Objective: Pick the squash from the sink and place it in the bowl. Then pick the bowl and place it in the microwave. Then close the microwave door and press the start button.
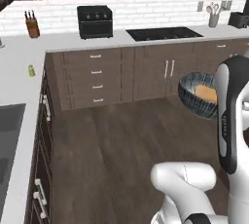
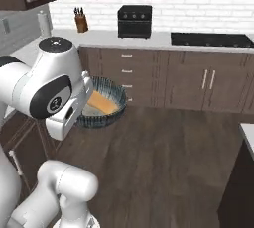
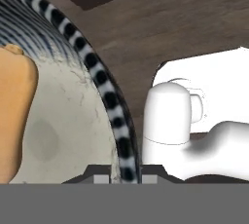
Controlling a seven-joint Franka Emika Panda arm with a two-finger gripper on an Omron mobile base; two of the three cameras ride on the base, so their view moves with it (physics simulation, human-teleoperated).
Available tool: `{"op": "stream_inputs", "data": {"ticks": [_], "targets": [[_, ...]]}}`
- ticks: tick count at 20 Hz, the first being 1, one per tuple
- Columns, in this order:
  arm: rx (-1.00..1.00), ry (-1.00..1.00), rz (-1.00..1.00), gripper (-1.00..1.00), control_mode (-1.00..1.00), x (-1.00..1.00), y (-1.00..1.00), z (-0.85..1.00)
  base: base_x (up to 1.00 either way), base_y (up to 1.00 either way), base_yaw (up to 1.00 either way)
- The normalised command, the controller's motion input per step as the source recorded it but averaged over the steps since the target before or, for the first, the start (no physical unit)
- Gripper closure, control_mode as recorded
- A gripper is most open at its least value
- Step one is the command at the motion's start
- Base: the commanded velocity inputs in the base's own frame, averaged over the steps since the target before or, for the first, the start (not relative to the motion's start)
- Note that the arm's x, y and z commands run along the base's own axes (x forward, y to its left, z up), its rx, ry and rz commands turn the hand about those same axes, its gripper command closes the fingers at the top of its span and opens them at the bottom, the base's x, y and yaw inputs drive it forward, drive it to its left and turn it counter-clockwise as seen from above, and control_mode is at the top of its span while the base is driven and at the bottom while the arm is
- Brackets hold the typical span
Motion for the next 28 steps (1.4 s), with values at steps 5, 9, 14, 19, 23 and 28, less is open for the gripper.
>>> {"op": "stream_inputs", "data": {"ticks": [5, 9, 14, 19, 23, 28], "targets": [[0.00, 0.00, 0.00, 1.00, 1.00, 0.00, 0.00, 0.00, 0.00, 0.00, -1.00], [0.00, 0.00, 0.00, 1.00, 1.00, 0.00, 0.00, 0.00, 0.00, 0.00, -1.00], [0.00, 0.00, 0.00, 1.00, 1.00, 0.00, 0.00, 0.00, 0.00, 0.00, -1.00], [0.00, 0.00, 0.00, 1.00, 1.00, 0.00, 0.00, 0.00, 0.00, 0.00, -1.00], [0.00, 0.00, 0.00, 1.00, 1.00, 0.00, 0.00, 0.00, 0.00, 0.00, -1.00], [0.00, 0.00, 0.00, 1.00, 1.00, 0.00, 0.00, 0.00, 0.00, 0.00, -1.00]]}}
